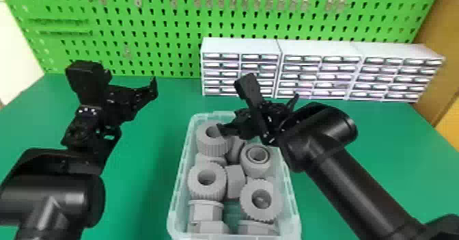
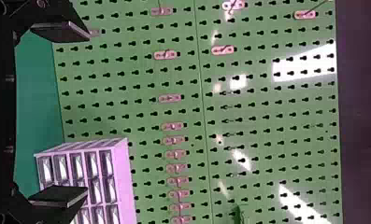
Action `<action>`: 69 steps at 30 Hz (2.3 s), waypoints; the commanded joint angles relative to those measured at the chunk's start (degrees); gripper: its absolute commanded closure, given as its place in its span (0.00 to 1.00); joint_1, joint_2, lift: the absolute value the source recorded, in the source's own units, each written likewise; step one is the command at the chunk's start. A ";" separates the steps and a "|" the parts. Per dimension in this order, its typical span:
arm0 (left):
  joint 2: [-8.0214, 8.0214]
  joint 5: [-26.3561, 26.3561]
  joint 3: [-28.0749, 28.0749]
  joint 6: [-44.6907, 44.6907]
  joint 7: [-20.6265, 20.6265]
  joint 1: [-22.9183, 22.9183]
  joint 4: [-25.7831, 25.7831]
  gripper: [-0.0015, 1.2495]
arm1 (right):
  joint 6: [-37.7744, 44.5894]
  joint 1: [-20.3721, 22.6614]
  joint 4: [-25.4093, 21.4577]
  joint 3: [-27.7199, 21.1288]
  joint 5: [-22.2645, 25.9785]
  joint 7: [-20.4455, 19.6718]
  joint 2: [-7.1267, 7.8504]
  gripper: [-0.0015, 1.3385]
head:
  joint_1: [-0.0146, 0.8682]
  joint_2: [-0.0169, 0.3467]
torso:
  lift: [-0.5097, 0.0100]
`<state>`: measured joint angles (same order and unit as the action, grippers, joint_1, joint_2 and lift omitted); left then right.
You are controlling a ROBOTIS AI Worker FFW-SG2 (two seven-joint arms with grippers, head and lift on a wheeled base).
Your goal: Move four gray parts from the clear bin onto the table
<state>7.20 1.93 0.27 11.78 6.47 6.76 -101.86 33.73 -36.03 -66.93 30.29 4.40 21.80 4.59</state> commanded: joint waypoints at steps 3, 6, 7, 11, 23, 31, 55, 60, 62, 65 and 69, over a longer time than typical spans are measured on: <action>0.10 0.00 0.00 0.00 0.12 0.01 0.00 0.10 | -3.24 -0.45 3.57 0.82 1.14 0.00 -0.28 0.38 | 0.78 0.14 | 0.89; 0.10 0.00 -0.09 0.09 0.12 0.01 0.08 0.10 | -3.59 -0.80 4.44 1.35 1.23 0.00 -0.37 0.38 | 0.78 0.14 | 0.89; 0.10 -0.09 -0.09 0.09 0.12 0.01 0.08 0.10 | -3.76 -0.89 4.62 1.44 1.23 0.00 -0.37 0.38 | 0.78 0.14 | 0.89; 0.10 0.00 -0.09 0.09 0.12 0.01 0.17 0.10 | -4.38 -1.06 5.59 1.44 1.32 0.00 -0.37 0.38 | 0.78 0.14 | 0.89; 0.10 0.00 -0.18 0.09 0.21 0.09 0.17 0.10 | -4.82 -0.89 6.29 1.44 1.58 0.00 -0.37 0.40 | 0.78 0.14 | 0.89; 0.10 0.00 -0.18 0.09 0.29 0.01 0.17 0.10 | -4.56 -0.80 5.59 1.79 0.96 0.00 -0.37 0.70 | 0.78 0.14 | 0.89; 0.10 -0.09 0.17 0.26 1.09 -0.26 0.17 0.10 | -0.95 1.31 -4.08 0.56 -2.46 -0.09 -0.02 0.79 | 0.78 0.14 | 0.89; 0.10 -0.09 0.26 0.26 1.17 -0.52 0.17 0.10 | 1.33 2.98 -10.23 -1.46 -4.31 -0.09 0.25 0.79 | 0.78 0.14 | 0.89; 0.10 -0.09 0.35 0.26 1.17 -0.52 0.17 0.10 | 2.56 3.95 -13.31 -2.69 -5.10 -0.09 0.42 0.79 | 0.78 0.14 | 0.89; 0.10 -0.09 0.44 0.26 1.26 -0.61 0.17 0.10 | 4.23 5.18 -16.91 -4.36 -6.24 -0.09 0.60 0.79 | 0.78 0.14 | 0.89; 0.10 0.00 0.61 0.26 1.26 -0.70 0.08 0.10 | 7.05 7.64 -23.15 -7.79 -9.23 -0.09 0.86 0.79 | 0.78 0.14 | 0.89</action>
<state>7.29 1.84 0.74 12.04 7.73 6.18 -101.69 38.16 -30.67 -84.18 25.68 -2.08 21.70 5.20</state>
